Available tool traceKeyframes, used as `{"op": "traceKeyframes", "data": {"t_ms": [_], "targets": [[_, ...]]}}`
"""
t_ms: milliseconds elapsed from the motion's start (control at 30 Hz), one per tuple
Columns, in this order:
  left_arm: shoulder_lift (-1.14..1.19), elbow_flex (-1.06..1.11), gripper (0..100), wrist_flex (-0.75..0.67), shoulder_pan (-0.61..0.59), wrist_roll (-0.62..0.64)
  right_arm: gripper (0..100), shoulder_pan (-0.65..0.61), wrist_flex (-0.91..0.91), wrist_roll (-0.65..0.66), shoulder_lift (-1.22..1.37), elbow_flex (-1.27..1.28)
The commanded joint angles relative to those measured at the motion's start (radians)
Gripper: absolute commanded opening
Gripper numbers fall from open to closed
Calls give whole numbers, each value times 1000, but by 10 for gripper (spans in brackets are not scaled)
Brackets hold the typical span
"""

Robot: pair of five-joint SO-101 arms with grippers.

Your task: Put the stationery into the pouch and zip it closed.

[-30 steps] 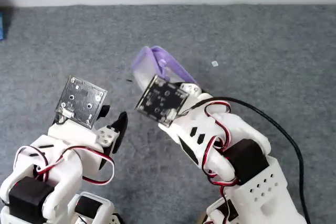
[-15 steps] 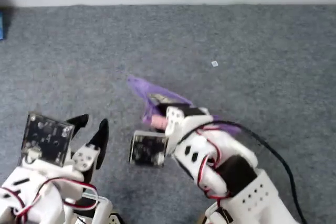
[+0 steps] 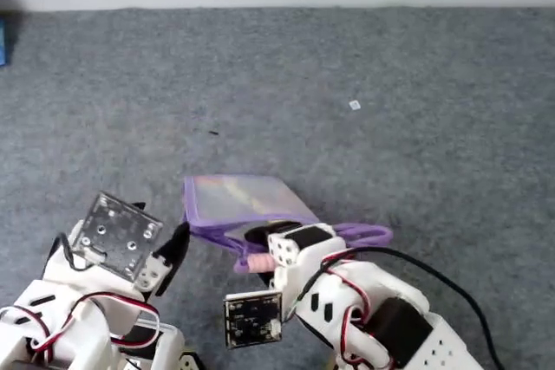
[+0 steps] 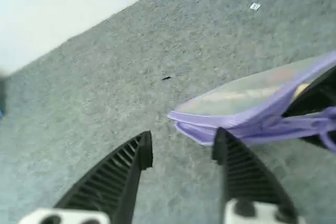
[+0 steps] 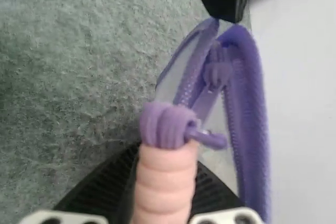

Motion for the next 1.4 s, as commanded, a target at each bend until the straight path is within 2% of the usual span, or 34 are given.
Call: {"op": "traceKeyframes", "data": {"t_ms": [0,167,333,567,900,1167,1367], "targets": [[5,22,269,21,3,-97,7,10,10,6,-28,3],[5,25,271,23,-5,-195,7,90,1,9,-56,41],[5,27,272,23,0,-245,7,107,2,9,-81,68],[5,31,272,21,2,-255,7,127,-1,9,-134,115],[5,113,269,-11,157,-252,7,128,-91,9,-143,124],[5,202,269,-227,149,-209,7,127,-85,11,-143,124],[5,213,269,-278,77,-215,7,128,-85,11,-143,124]]}}
